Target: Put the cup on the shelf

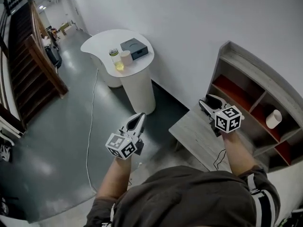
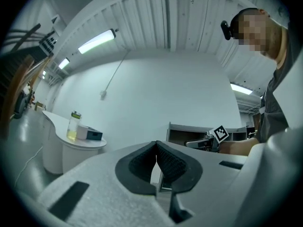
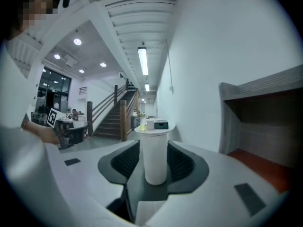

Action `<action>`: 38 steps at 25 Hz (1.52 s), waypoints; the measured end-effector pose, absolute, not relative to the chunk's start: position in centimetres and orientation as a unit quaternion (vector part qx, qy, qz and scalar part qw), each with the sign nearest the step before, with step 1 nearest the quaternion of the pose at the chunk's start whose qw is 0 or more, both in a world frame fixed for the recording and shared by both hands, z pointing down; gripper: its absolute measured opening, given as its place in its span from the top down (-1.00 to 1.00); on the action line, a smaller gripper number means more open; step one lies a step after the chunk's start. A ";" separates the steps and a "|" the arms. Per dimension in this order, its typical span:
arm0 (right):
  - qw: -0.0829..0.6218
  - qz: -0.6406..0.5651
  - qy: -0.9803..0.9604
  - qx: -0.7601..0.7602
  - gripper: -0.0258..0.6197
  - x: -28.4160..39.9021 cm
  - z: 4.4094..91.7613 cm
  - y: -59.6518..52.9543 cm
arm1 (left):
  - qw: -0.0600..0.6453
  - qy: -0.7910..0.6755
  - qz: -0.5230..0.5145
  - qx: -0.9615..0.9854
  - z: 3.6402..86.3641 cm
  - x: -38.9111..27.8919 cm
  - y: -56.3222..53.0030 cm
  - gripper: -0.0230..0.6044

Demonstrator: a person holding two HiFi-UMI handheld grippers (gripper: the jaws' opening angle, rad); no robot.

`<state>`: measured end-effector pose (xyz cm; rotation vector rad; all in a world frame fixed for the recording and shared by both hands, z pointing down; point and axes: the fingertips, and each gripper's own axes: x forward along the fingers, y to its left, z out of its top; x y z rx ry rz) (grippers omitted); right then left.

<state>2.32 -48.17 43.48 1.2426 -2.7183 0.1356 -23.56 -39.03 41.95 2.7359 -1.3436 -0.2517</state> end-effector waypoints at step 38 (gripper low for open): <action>0.087 0.041 -0.945 0.312 0.95 -7.3 45.1 -44.9 | 0.045 -0.503 -0.077 0.860 43.2 -30.8 -34.7 0.93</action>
